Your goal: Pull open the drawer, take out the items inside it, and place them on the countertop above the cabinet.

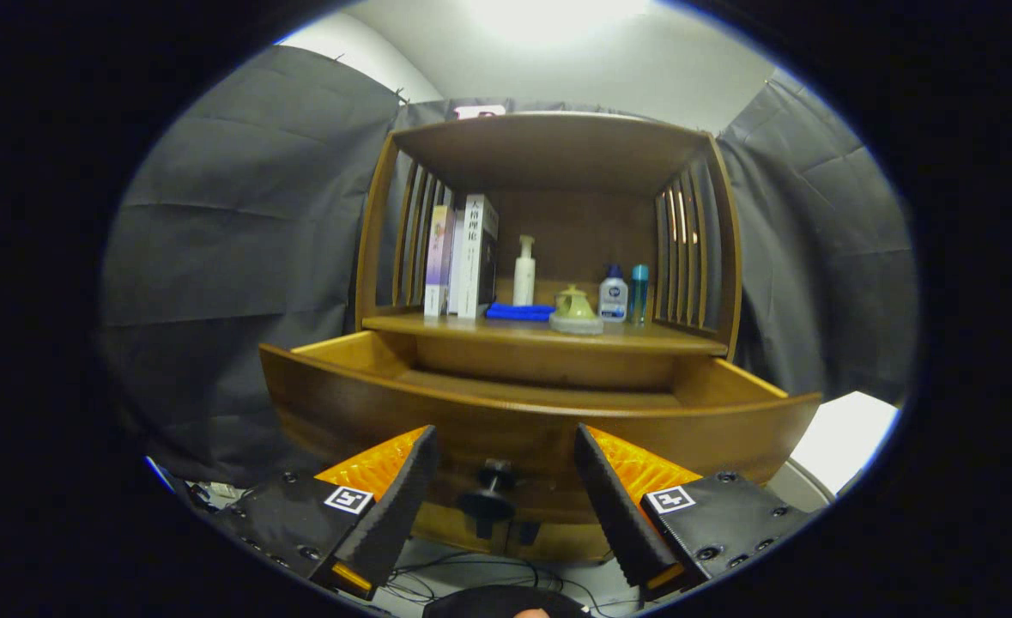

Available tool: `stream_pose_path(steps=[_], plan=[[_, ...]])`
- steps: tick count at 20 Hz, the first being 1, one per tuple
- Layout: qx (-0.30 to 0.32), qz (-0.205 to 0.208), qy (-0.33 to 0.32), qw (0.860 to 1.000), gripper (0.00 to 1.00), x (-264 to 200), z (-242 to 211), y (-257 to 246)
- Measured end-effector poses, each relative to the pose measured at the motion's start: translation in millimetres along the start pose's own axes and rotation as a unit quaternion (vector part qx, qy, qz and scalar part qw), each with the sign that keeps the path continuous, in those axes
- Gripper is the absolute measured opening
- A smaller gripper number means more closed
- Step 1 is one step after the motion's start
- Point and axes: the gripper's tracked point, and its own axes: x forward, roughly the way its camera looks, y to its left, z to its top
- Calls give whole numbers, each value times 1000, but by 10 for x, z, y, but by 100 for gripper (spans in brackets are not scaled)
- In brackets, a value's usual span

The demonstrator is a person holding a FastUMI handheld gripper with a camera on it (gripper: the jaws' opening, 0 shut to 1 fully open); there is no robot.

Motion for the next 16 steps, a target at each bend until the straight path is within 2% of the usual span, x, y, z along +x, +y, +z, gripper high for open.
stream_pose_path(steps=[5,16], plan=[[-7,-14,47,999,100,141,-356,-41],[21,-37,34,999,96,366,-293,-141]])
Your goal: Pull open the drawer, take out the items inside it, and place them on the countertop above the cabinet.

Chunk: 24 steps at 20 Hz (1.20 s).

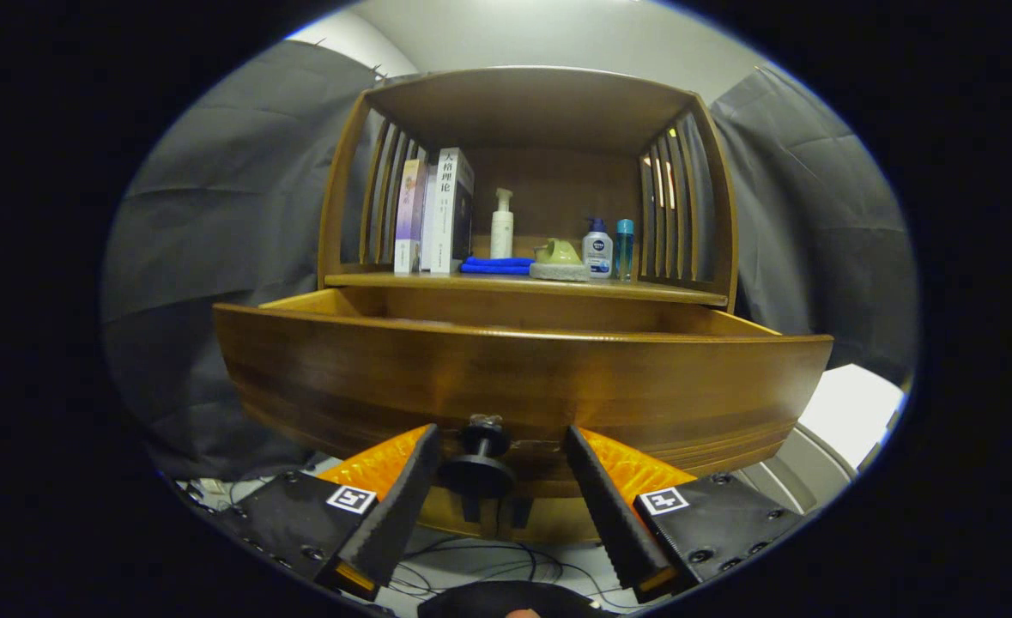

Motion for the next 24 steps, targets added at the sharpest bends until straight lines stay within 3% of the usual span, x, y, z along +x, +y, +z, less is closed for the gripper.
stream_pose_path(steps=[4,24], plan=[[-19,-10,-9,1000,98,153,103,-70],[11,-44,12,999,98,1257,325,-148]])
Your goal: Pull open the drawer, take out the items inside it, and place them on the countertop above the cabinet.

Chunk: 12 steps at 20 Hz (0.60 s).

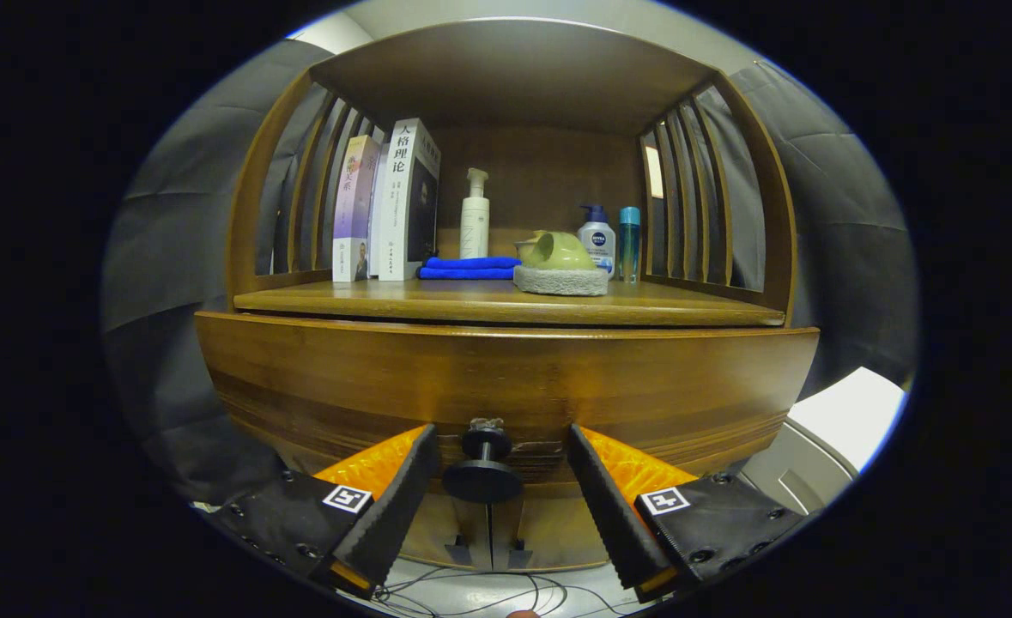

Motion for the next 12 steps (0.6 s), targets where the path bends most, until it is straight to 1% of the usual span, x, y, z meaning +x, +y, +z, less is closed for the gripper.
stream_pose_path(steps=[6,12], plan=[[1,-2,-2,1000,98,232,52,9],[-2,-14,-13,1000,98,275,61,44]])
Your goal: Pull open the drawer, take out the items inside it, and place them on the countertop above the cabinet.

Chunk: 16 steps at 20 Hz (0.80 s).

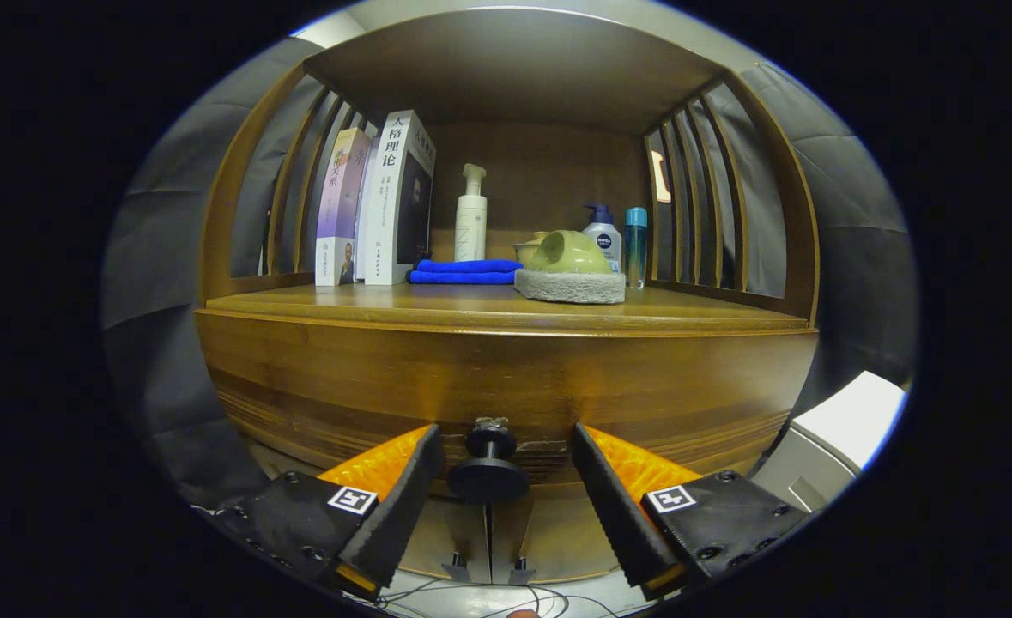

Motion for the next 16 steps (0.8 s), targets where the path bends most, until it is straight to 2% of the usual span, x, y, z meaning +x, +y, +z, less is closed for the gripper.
stream_pose_path(steps=[4,6,16], plan=[[5,9,-8,1000,98,-12,26,9],[11,15,-24,1000,98,-100,201,-20],[0,60,-123,991,98,-1198,1355,-86]])
